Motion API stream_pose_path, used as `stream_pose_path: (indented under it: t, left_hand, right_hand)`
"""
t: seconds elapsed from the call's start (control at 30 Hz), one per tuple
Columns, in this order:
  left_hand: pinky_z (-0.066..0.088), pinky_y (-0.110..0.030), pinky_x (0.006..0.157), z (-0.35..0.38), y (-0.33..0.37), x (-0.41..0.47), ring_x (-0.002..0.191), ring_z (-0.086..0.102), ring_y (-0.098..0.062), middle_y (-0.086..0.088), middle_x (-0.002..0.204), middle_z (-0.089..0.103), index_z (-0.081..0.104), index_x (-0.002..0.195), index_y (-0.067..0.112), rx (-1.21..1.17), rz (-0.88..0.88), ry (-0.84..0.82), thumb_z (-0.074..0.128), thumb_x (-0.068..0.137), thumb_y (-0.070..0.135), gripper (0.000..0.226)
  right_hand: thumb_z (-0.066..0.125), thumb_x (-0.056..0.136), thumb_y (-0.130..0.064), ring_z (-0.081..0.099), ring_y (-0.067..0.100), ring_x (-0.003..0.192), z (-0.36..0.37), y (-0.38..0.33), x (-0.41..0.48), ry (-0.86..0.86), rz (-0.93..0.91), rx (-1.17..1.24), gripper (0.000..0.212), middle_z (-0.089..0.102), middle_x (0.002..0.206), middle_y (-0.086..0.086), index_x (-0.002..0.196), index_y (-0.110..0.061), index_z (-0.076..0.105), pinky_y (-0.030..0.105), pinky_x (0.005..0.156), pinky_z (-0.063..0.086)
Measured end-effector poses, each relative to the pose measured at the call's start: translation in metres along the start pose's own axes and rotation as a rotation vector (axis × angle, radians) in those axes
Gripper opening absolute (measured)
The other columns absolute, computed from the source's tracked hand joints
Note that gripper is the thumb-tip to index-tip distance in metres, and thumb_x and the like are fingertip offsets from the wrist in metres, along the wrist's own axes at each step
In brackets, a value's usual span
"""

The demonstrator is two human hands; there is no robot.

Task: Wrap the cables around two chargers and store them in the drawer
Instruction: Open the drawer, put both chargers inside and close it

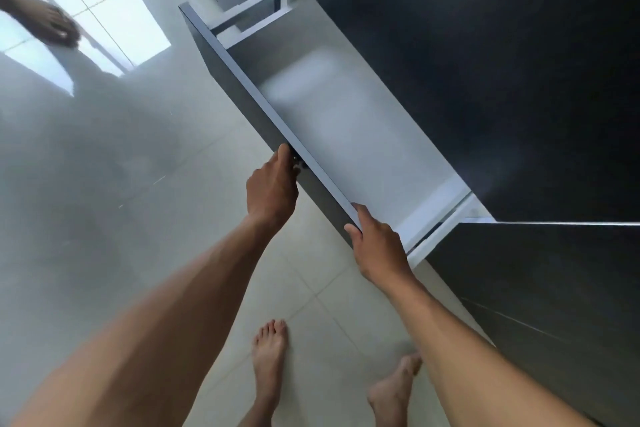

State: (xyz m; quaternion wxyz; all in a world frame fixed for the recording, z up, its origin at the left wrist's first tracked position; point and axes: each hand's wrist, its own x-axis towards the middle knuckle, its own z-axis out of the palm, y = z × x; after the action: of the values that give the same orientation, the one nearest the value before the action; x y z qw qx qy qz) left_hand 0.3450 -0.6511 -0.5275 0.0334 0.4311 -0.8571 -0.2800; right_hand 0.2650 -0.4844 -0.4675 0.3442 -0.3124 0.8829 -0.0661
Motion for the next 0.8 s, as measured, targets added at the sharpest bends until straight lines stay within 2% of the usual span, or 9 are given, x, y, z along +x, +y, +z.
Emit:
stream_pose_path:
  t: [0.23,0.53,0.8]
  left_hand:
    - [0.041,-0.040,0.059,-0.017,-0.024,-0.029,0.080,0.059,-0.043,-0.004,0.104,0.070,0.045,0.104,0.011,0.002,-0.087,-0.008,0.049,0.096,0.011,0.010]
    - [0.033,-0.034,0.058,-0.032,-0.050,-0.062,0.081,0.061,-0.042,-0.002,0.103,0.071,0.049,0.104,0.009,0.002,-0.159,0.005,0.052,0.094,0.010,0.010]
    - [0.034,-0.035,0.058,-0.040,-0.061,-0.065,0.080,0.059,-0.039,0.000,0.102,0.070,0.048,0.104,0.012,-0.024,-0.181,-0.024,0.050,0.095,0.014,0.009]
  right_hand:
    - [0.036,0.103,-0.029,0.059,0.035,0.104,0.038,-0.017,-0.021,0.020,-0.055,-0.015,0.037,0.061,0.124,0.007,0.139,-0.019,0.036,0.038,0.078,0.044]
    - [0.037,0.102,-0.026,0.057,0.030,0.114,0.070,-0.037,-0.046,-0.044,-0.068,0.024,0.039,0.049,0.140,0.000,0.141,-0.020,0.032,0.036,0.083,0.043]
    - [0.035,0.102,-0.027,0.055,0.032,0.115,0.075,-0.046,-0.052,-0.067,-0.067,0.042,0.039,0.046,0.143,0.002,0.141,-0.019,0.032,0.037,0.083,0.042]
